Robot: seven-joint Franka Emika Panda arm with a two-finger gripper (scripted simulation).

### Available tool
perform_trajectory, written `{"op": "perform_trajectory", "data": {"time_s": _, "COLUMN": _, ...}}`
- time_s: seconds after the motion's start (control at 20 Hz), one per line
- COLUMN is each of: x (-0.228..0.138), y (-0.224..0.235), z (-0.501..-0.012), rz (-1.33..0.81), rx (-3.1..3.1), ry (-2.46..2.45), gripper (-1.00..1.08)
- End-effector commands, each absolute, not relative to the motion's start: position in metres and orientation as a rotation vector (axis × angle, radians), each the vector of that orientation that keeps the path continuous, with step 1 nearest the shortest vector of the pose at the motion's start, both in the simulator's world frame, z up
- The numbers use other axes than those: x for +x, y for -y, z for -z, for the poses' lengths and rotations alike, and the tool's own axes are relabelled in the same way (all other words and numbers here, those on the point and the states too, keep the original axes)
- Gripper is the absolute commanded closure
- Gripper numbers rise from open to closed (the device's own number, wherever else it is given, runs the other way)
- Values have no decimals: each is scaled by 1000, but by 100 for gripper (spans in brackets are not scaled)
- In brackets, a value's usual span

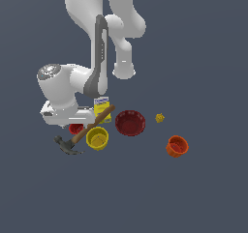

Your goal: Pick up a designated object from a clutter of objects.

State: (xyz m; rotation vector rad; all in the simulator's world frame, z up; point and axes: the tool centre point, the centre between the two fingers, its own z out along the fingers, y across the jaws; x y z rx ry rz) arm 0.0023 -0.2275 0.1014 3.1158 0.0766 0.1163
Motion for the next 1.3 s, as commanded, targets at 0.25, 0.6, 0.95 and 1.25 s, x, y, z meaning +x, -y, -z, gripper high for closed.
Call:
{"op": "perform_trajectory", "data": {"time_s": 0.25, "x": -22, "y": 224, "z": -47, "rz": 0, "rx": 3141, "ry": -66, "gripper": 108}}
{"op": "perform_trajectory", "data": {"time_s": 0.6, "x": -22, "y": 224, "z": -47, "rz": 0, "rx": 3141, "ry": -66, "gripper": 108}}
{"op": "perform_trajectory", "data": {"time_s": 0.95, "x": -8, "y": 223, "z": -73, "rz": -58, "rx": 3129, "ry": -73, "gripper": 108}}
{"op": "perform_trajectory", "data": {"time_s": 1.25, "x": 0, "y": 205, "z": -98, "rz": -54, "rx": 3129, "ry": -72, "gripper": 108}}
